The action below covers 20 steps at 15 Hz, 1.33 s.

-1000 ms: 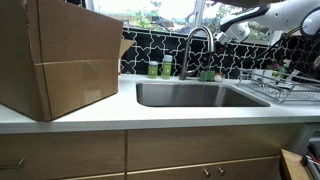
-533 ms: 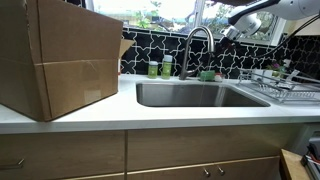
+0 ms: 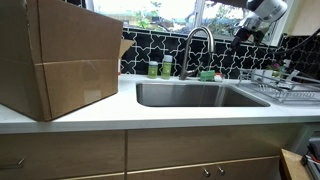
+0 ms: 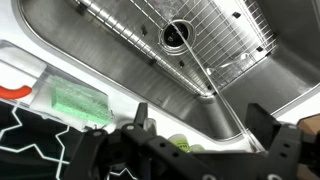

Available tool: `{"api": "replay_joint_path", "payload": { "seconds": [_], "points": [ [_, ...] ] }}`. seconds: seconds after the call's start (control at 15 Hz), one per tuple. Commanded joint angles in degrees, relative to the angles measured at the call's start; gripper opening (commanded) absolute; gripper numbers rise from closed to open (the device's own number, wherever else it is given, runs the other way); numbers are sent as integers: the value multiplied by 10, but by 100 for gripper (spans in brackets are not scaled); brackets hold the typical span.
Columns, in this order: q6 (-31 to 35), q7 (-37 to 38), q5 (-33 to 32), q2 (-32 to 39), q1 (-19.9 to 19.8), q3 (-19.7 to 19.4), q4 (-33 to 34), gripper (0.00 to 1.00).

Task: Move the faucet head to the right and then open the tap

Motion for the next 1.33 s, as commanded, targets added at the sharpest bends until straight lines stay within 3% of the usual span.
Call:
{"api": "replay_joint_path", "payload": {
  "seconds": [0.0,0.07,0.67,0.93,1.27],
  "points": [
    [26,37,-35,-87,39,-32,-96,100],
    [-1,18,-13,-39,40,-40,-34,100],
    [-1,19,-14,-43,56,-53,-38,100],
    [10,26,-29,-114,79,-64,-71,100],
    [14,139,-82,-209,105,-84,-106,100]
  ]
}}
